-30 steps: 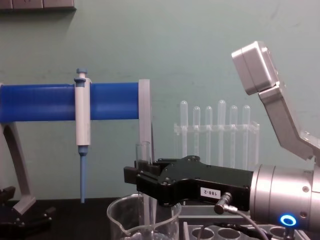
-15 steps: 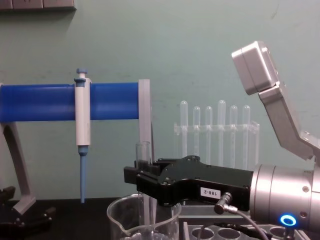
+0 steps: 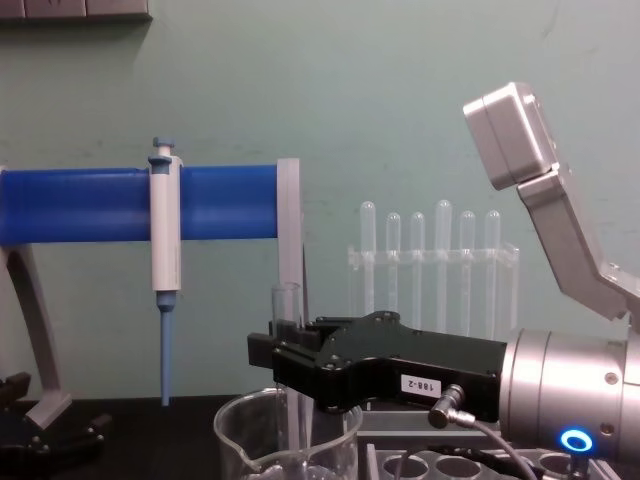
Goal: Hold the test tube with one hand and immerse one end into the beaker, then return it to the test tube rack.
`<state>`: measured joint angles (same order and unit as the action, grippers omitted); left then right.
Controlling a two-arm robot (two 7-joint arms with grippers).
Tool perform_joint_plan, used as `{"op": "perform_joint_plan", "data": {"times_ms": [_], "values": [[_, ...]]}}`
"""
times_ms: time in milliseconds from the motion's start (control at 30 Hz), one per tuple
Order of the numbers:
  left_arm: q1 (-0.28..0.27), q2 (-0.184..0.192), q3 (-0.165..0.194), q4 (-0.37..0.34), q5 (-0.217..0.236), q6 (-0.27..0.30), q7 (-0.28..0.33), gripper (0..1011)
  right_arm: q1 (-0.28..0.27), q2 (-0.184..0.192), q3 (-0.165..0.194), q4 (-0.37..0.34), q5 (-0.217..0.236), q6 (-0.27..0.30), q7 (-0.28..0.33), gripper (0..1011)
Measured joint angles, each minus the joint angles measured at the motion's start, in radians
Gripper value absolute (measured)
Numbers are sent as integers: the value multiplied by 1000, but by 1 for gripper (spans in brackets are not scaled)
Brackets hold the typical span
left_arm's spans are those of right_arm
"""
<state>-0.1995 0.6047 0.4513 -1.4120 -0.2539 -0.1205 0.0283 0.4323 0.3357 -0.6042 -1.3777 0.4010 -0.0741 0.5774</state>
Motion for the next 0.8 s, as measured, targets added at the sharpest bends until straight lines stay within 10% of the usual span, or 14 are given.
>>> {"op": "perform_joint_plan", "data": {"times_ms": [800], "values": [[0, 0, 0, 0, 0, 0, 0, 1000, 0, 0, 0, 0, 0, 0, 0, 226]]}}
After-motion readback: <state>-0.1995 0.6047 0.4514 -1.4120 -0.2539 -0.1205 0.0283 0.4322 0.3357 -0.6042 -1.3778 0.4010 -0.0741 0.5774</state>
